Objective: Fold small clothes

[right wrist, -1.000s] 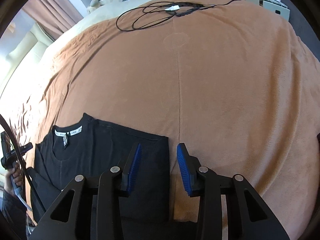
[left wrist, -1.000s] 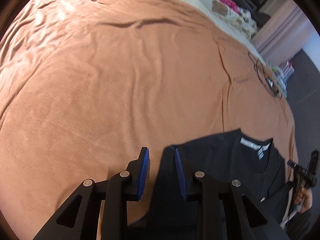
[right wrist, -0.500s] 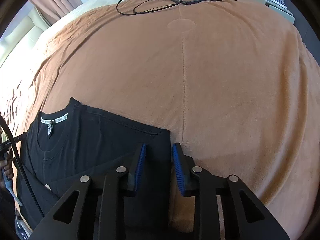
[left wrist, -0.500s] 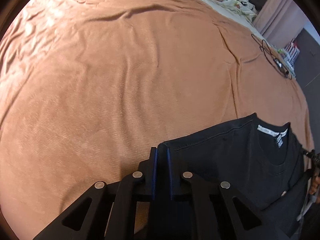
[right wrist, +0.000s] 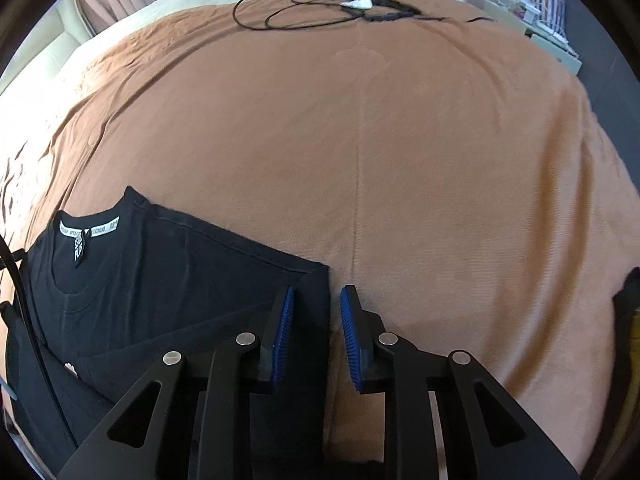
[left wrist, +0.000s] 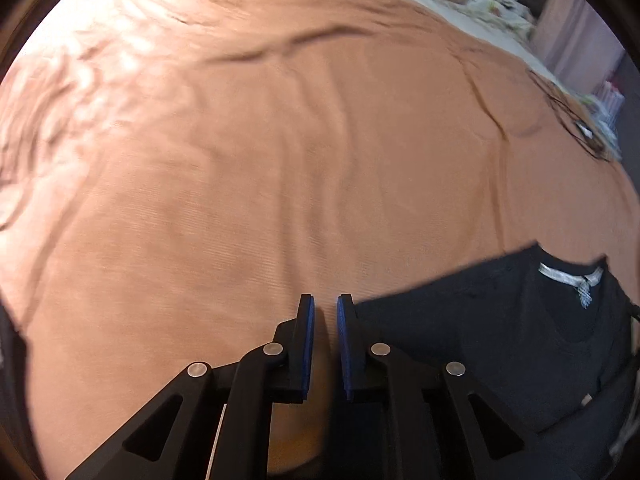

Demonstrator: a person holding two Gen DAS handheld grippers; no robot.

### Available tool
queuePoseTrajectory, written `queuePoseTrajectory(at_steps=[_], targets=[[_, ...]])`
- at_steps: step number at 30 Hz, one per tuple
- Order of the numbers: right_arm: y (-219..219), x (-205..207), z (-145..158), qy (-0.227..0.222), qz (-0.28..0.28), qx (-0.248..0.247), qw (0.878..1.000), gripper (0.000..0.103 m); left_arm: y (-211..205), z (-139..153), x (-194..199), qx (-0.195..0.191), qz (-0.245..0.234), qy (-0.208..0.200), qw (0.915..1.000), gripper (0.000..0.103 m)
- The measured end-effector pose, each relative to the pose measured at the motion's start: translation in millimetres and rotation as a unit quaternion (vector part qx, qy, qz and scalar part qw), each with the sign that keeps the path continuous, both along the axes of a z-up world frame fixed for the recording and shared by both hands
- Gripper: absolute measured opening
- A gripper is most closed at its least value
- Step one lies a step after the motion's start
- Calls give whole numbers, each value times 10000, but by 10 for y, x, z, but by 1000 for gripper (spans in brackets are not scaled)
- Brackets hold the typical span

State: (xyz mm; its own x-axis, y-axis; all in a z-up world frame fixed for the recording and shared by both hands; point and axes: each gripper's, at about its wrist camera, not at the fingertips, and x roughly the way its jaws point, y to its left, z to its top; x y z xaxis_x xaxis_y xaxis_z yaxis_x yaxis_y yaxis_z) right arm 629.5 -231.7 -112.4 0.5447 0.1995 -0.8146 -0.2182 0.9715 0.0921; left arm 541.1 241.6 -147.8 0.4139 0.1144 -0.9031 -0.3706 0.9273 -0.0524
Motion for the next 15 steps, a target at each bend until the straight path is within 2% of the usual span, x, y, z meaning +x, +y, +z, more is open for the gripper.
queuePoseTrajectory(at_steps=[4, 8, 12, 15], targets=[[-85, -108, 130, -42, 58, 216, 9997, 23, 124, 159, -122, -158, 59, -172, 9997, 14], [-103, -212, 179, -8, 133, 344, 9993, 23, 18, 231, -192, -385, -215, -262, 9987, 14], [-86, -273, 177, 134, 292, 476, 9983, 23, -194, 150, -179, -525, -520, -73, 9972, 14], [-47, -250, 118, 226, 380, 455, 9980, 23, -262, 26, -135, -494, -498, 84, 9975, 14]])
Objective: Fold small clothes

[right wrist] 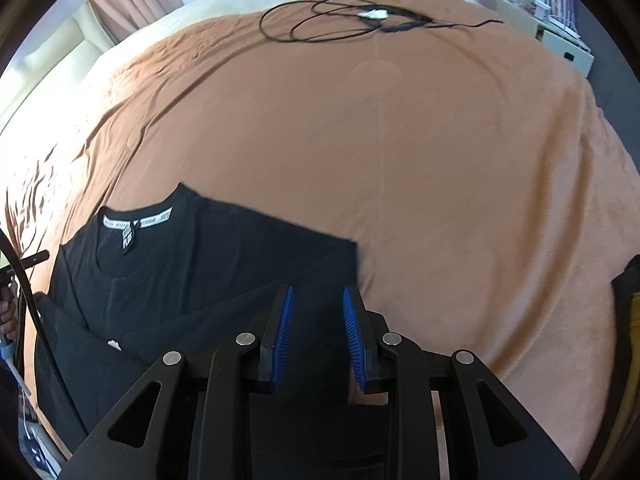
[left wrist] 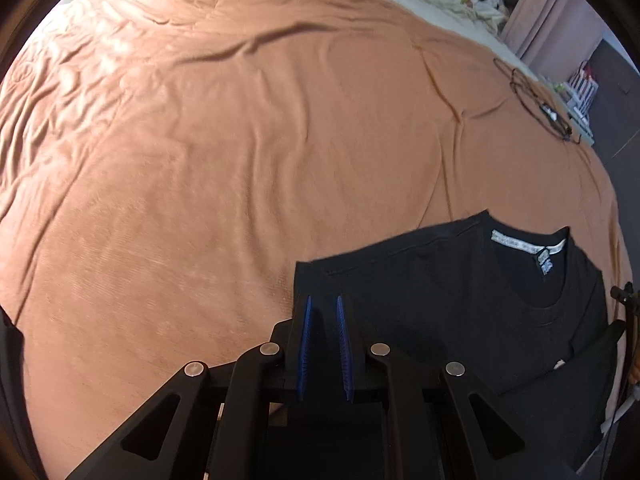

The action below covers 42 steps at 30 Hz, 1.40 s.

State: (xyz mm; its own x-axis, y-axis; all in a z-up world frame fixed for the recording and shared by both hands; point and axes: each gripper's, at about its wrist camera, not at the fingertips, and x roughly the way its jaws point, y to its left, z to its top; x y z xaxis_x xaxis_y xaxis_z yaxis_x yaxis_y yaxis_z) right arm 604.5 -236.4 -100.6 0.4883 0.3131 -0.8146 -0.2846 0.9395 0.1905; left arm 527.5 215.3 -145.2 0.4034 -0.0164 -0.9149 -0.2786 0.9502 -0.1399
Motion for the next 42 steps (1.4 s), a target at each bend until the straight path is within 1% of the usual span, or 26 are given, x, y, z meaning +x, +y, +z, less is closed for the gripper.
queuePoseTrajectory(at_steps=[6, 9, 11, 13, 15, 18, 20, 21, 24, 25, 26, 27, 28, 29, 30, 33, 36, 37, 38, 39, 42], targets=[[15, 213, -173, 159, -40, -76, 9998, 23, 63, -230, 122, 97, 126, 211, 9997, 11], [5, 309, -203, 110, -118, -40, 9999, 22, 75, -264, 175, 131, 181, 127, 9997, 11], [15, 364, -212, 61, -204, -118, 9997, 16, 102, -281, 224, 121, 240, 92, 9996, 11], [44, 367, -222, 24, -300, -120, 9995, 15, 123, -283, 264, 93, 292, 66, 9995, 11], [18, 403, -211, -13, -471, -105, 9988, 15, 118, -255, 325, 92, 348, 43, 9993, 12], [-57, 392, -155, -7, -622, 176, 9979, 15, 151, -165, 318, 3, 443, -3, 9990, 12], [-103, 329, -91, -63, -573, 243, 9980, 18, 193, -72, 266, 33, 457, -93, 9989, 12], [-128, 272, -52, -81, -479, 285, 9984, 18, 221, -22, 229, 16, 449, -114, 9989, 12], [-166, 135, 18, -129, -391, 211, 9989, 19, 291, 93, 91, 5, 433, -125, 9990, 12], [-182, 69, 48, -154, -343, 173, 9991, 20, 311, 121, 34, 15, 404, -122, 9991, 15], [-202, 31, 81, -177, -304, 153, 9993, 26, 324, 148, -17, 27, 368, -107, 9993, 20], [-202, -23, 116, -205, -273, 135, 9993, 30, 354, 182, -116, 37, 320, -93, 9994, 34], [-220, -111, 157, -256, -240, 108, 9993, 43, 364, 214, -177, 61, 291, -98, 9995, 49], [-265, -172, 203, -309, -209, 88, 9993, 54, 381, 249, -254, 105, 274, -126, 9995, 55], [-295, -246, 248, -381, -173, 63, 9991, 57, 404, 290, -325, 151, 248, -172, 9994, 61], [-316, -467, 325, -456, 3, 0, 9990, 57, 423, 363, -521, 135, 140, -194, 9996, 67], [-335, -651, 326, -483, 202, -161, 9985, 58, 390, 404, -684, 216, 6, -162, 9996, 68], [-351, -720, 323, -496, 273, -240, 9981, 61, 379, 413, -743, 235, -36, -155, 9996, 68], [-356, -786, 311, -514, 330, -324, 9976, 68, 365, 421, -797, 239, -66, -155, 9996, 68], [-371, -858, 299, -536, 374, -438, 9969, 70, 353, 423, -861, 243, -102, -150, 9995, 68], [-404, -988, 231, -513, 424, -648, 9957, 72, 311, 395, -1032, 281, -222, -114, 9993, 68]])
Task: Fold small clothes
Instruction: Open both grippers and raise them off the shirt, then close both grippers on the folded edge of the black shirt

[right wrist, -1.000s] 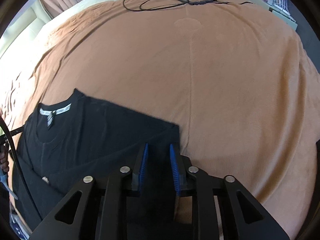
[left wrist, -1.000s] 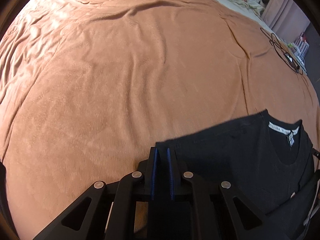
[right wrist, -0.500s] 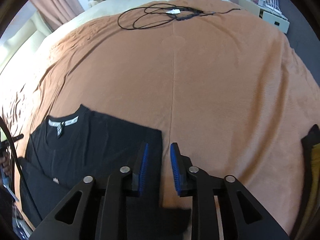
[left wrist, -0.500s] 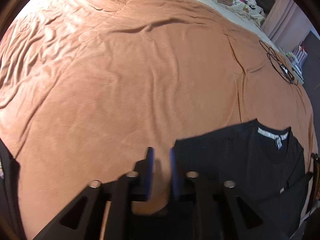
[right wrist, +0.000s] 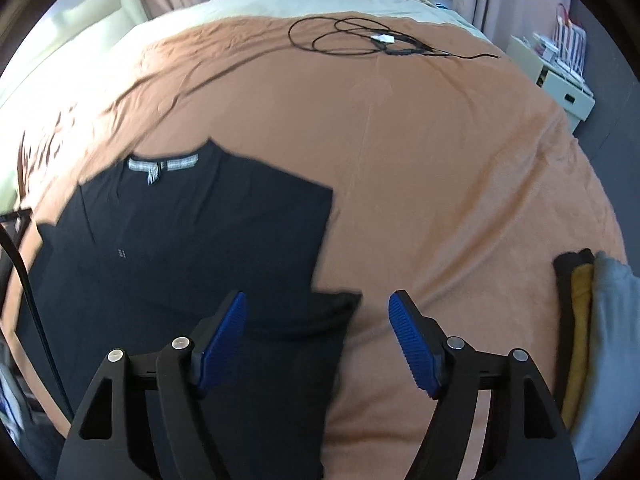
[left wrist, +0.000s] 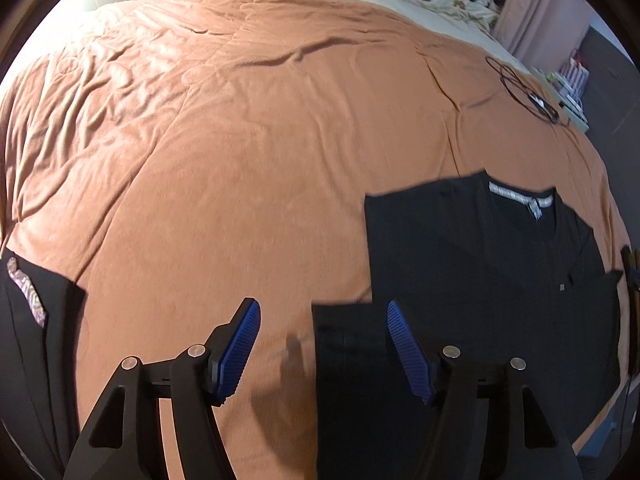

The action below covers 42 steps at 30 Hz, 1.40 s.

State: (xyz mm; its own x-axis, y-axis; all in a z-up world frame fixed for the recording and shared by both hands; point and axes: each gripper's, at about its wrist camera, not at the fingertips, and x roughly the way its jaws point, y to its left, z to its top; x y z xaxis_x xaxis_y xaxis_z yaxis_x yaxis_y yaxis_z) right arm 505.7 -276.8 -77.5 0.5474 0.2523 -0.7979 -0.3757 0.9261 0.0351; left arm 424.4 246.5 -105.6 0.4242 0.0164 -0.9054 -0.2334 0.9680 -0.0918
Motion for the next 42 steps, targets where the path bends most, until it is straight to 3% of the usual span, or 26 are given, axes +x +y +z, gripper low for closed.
queuePoseTrajectory(at_steps=[9, 18, 32, 37, 42], targets=[[-188, -220, -171, 153, -44, -75, 9998, 72, -122, -197, -238, 194, -328, 216, 9990, 68], [-121, -168, -441, 180, 60, -319, 9993, 72, -151, -567, -170, 413, -381, 476, 9973, 68], [-38, 248, -596, -131, -36, 110, 9998, 72, 0, -682, 209, 110, -65, 62, 9999, 66], [-20, 410, -620, -218, -154, 303, 9992, 67, 43, -675, 302, -80, -9, -83, 9999, 53], [0, 540, -635, -203, -233, 514, 9982, 51, 71, -686, 366, -208, -20, -150, 9997, 45]])
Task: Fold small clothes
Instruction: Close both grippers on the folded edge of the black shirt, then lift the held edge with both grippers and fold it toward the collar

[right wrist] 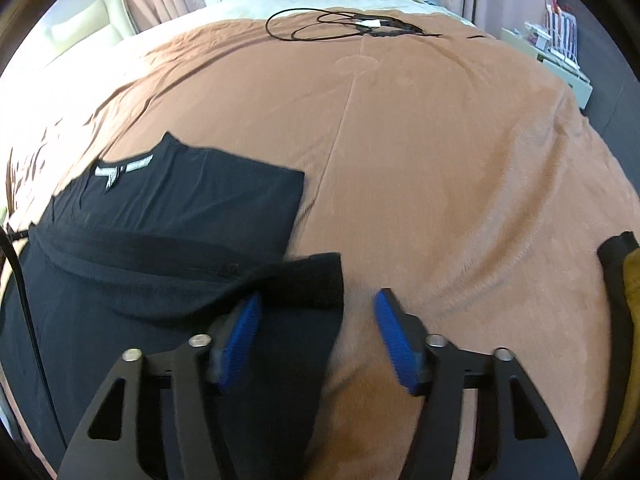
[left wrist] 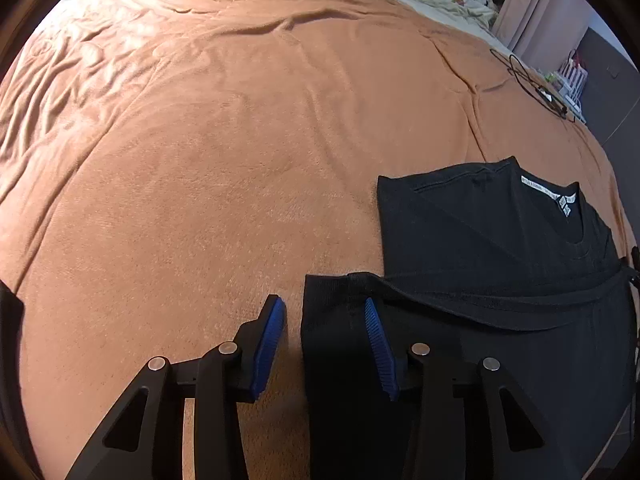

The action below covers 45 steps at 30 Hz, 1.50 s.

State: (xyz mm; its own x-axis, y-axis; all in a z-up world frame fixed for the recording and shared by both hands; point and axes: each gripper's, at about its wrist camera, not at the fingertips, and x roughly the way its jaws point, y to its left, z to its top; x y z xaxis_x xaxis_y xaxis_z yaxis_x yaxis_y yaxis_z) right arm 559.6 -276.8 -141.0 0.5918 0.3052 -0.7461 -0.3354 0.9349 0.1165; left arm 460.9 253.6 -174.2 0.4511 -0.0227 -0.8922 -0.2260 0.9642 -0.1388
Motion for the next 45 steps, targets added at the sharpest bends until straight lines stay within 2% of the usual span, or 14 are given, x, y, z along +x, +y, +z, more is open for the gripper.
queuePoseTrajectory(at_steps=[3, 8, 9, 11, 13, 14, 19, 35, 40, 45], targets=[[-17, 43, -19, 30, -11, 169, 9999, 46, 46, -2, 1, -127, 44, -46, 9999, 43], [-107, 75, -28, 105, -49, 406, 9991, 32, 129, 1, -15, -335, 177, -127, 9992, 34], [-133, 83, -26, 133, -87, 470, 9988, 30, 128, -2, -5, -369, 202, -140, 9990, 31], [-166, 98, -29, 180, -143, 530, 9983, 17, 127, 0, 0, -484, 223, -187, 9984, 21], [-191, 104, -25, 197, -197, 520, 9983, 8, 109, 18, 4, -361, 278, -195, 9988, 4], [-196, 95, -9, 190, -211, 540, 9981, 3, 103, 32, 0, -327, 299, -191, 9988, 4], [-168, -31, 153, -37, -242, 435, 9988, 1, 89, 188, -60, -197, 311, -371, 9986, 3], [-138, -593, 799, -806, -375, 404, 9952, 0, 53, 956, -209, 92, 361, -988, 9944, 3], [-110, -627, 927, -956, -520, 400, 9933, 0, 54, 1174, -146, 166, 405, -1177, 9921, 3], [-8, -482, 986, -1025, -635, 353, 9921, 0, 49, 1267, 50, 281, 461, -1247, 9907, 3]])
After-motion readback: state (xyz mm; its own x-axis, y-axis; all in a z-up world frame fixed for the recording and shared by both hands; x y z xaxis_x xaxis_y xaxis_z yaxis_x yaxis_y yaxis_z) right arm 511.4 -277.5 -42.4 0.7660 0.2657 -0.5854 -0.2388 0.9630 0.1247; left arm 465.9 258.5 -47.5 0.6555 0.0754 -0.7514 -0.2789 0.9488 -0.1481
